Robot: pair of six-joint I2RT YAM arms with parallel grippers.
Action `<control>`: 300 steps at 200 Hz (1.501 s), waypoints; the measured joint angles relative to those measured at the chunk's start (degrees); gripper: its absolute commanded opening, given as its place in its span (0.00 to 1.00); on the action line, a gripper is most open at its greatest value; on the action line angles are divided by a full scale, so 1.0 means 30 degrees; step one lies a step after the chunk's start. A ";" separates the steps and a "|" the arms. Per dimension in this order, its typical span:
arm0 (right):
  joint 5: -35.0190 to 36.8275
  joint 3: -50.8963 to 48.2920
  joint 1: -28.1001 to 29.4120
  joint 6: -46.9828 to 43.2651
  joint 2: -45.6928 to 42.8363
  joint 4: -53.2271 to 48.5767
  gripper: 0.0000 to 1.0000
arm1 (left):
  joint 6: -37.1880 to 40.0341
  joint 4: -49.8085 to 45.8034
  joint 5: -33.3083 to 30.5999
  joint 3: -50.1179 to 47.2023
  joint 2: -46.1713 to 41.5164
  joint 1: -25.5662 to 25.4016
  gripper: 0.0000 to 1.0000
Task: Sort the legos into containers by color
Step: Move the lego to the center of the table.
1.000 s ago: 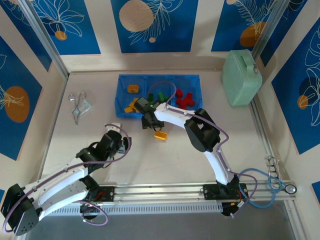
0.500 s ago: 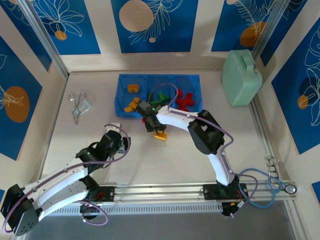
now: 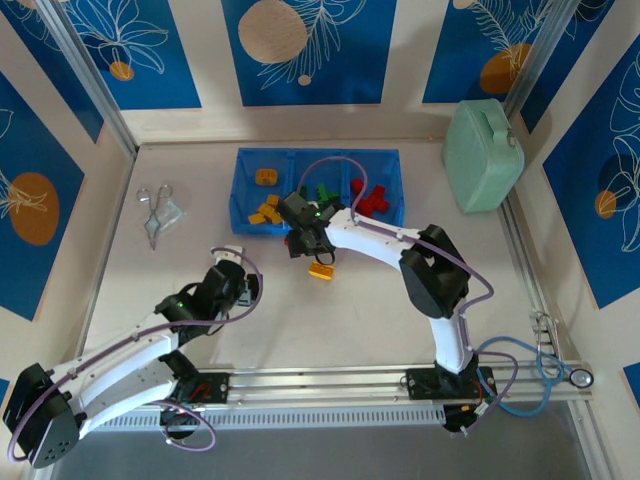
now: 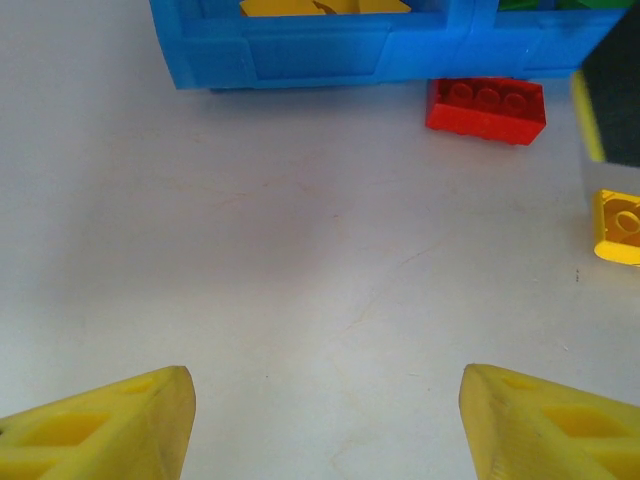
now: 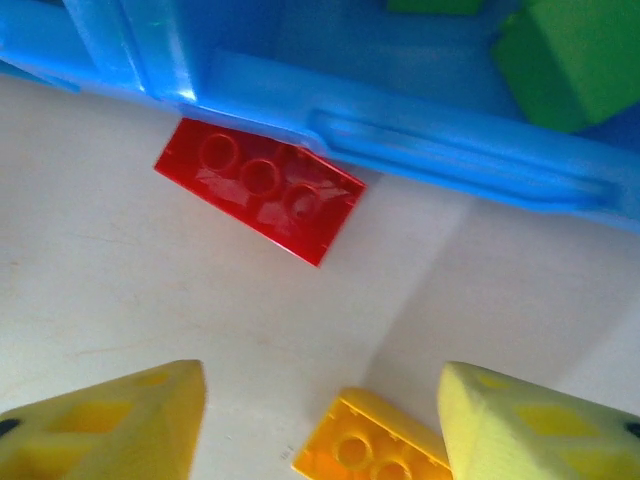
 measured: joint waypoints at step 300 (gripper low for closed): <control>-0.1341 0.6470 0.0226 -0.3818 0.5115 -0.0350 0.75 | 0.0211 -0.0357 -0.0029 0.0000 -0.0743 0.0015 0.70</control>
